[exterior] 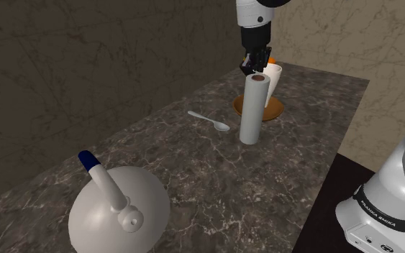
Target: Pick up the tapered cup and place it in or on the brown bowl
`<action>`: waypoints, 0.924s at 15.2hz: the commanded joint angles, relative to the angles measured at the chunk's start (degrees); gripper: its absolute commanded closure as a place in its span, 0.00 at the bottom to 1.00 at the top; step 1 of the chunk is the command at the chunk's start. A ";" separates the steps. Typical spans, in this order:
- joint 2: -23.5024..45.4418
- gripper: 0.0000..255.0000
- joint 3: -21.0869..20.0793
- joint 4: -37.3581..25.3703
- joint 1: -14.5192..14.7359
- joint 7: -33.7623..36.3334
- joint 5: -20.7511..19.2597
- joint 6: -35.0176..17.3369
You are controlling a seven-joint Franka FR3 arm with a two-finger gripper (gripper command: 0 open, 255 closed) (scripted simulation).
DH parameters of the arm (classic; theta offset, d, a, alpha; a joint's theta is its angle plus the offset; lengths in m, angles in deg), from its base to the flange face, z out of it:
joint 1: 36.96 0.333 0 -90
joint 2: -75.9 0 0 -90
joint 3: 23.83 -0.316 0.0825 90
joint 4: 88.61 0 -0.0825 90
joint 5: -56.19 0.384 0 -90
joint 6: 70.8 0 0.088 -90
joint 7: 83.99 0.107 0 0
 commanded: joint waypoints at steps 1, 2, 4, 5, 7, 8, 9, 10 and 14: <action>-0.03 1.00 0.00 0.16 0.00 0.02 0.00 -0.17; -0.03 1.00 0.00 0.16 0.00 0.02 0.00 -0.17; -0.03 1.00 0.00 0.16 0.00 0.02 0.00 -0.17; -0.03 1.00 0.00 0.16 0.00 0.02 0.00 -0.17; -0.03 0.00 0.00 0.17 0.00 0.02 0.00 -0.17; -0.03 0.00 0.00 0.17 0.00 0.02 0.00 -0.17; -0.03 0.00 0.00 0.17 0.00 0.02 0.00 -0.17; -0.03 0.00 0.00 0.17 0.00 0.02 0.00 -0.17; 0.65 0.00 -0.38 -6.18 0.12 0.03 0.12 5.54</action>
